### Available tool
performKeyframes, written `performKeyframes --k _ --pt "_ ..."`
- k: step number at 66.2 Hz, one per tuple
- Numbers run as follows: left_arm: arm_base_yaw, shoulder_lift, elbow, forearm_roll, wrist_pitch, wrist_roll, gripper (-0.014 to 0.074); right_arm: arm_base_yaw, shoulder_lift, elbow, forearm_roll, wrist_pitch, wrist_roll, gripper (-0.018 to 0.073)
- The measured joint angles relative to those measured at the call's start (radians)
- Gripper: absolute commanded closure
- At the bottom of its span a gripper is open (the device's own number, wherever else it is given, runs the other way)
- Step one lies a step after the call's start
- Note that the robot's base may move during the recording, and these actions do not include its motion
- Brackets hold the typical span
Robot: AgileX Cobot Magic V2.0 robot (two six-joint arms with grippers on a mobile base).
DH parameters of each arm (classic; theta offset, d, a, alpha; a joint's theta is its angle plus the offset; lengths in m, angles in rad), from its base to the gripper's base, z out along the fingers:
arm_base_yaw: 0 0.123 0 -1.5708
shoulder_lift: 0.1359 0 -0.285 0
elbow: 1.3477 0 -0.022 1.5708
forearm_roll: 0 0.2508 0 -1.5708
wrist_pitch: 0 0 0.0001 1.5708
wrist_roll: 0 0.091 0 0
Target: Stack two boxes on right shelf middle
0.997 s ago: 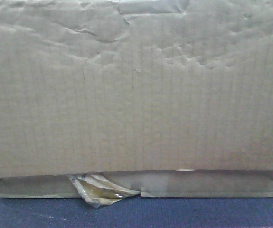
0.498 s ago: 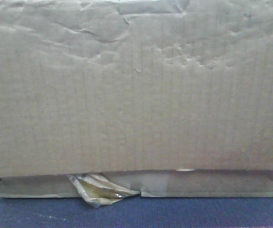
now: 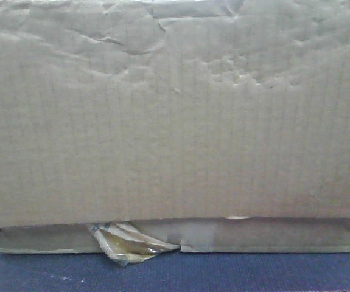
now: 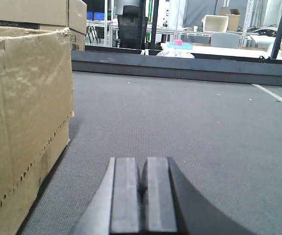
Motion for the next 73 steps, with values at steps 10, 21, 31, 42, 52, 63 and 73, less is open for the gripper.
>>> performKeyframes --k 10,21,31,42,52,63,73 --pt "0.026 0.0 0.038 -0.056 0.0 0.043 0.0258 0.0 0.0 0.0 0.0 0.0 0.0 0.0721" --pt "0.026 0.0 0.095 -0.077 0.0 0.052 0.0258 0.0 0.0 0.0 0.0 0.0 0.0 0.0721" --pt "0.026 0.004 0.136 -0.083 0.0 0.057 0.0258 0.0 0.0 0.0 0.0 0.0 0.0 0.0721" --pt "0.026 0.013 0.143 -0.098 0.0 0.057 0.0258 0.0 0.0 0.0 0.0 0.0 0.0 0.0721" --pt "0.026 0.016 0.145 -0.1 -0.002 0.059 0.0258 0.0 0.0 0.0 0.0 0.0 0.0 0.0721" --pt "0.026 0.016 0.145 -0.098 -0.002 0.059 0.0258 0.0 0.0 0.0 0.0 0.0 0.0 0.0721" --pt "0.026 0.016 0.145 -0.094 -0.002 0.062 0.0258 0.0 0.0 0.0 0.0 -0.014 -0.005 0.0721"
